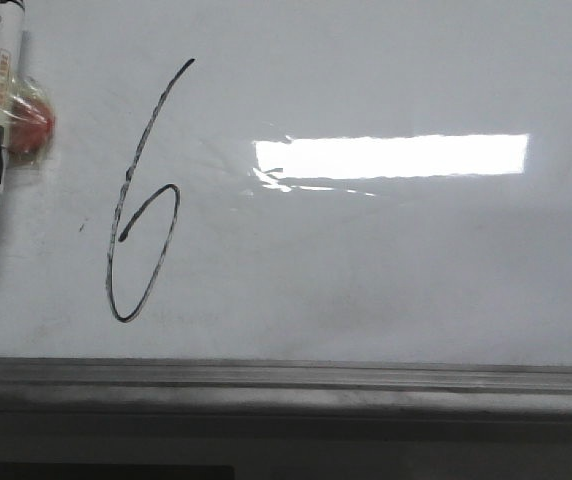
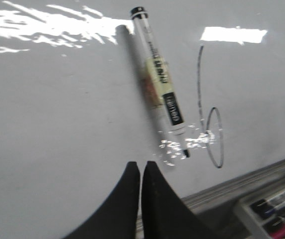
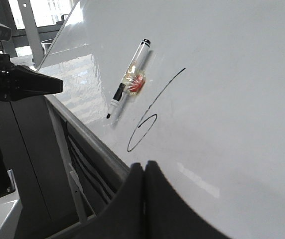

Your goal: Write number 6 on whiteboard

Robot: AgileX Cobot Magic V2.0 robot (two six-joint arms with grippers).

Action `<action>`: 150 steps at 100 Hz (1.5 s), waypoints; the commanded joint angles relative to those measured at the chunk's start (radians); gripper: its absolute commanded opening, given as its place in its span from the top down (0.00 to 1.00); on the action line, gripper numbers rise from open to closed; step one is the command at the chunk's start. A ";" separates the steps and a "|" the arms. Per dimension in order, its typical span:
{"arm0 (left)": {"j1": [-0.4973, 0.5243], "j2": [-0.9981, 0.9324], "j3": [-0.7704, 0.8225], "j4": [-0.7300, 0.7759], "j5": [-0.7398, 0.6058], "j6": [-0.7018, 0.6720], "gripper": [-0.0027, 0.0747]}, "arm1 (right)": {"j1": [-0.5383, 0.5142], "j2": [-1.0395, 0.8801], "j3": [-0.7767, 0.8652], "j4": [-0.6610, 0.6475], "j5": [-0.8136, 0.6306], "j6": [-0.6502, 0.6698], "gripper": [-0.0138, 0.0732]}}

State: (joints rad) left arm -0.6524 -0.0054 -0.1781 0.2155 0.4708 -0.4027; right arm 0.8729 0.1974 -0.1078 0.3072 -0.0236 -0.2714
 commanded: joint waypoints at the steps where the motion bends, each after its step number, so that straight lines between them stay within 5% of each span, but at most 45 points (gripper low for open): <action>1: 0.071 0.010 -0.013 -0.022 -0.051 0.087 0.99 | -0.001 0.004 -0.025 -0.011 -0.071 -0.011 0.92; 31: 0.353 -0.001 0.117 -0.161 -0.220 0.369 0.99 | -0.001 0.004 -0.025 -0.011 -0.071 -0.011 0.92; 61: 0.603 -0.013 0.229 -0.241 -0.424 0.381 0.99 | -0.001 0.004 -0.025 -0.011 -0.071 -0.011 0.92; 100: 0.615 -0.032 0.227 -0.238 -0.178 0.300 0.99 | -0.001 0.004 -0.025 -0.011 -0.070 -0.011 0.92; 150: 0.615 -0.030 0.227 -0.238 -0.178 0.300 0.99 | -0.001 0.004 -0.025 -0.011 -0.070 -0.011 0.92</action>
State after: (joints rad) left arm -0.0418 -0.0054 0.0048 -0.0152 0.3344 -0.0915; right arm 0.8729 0.1959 -0.1078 0.3050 -0.0236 -0.2714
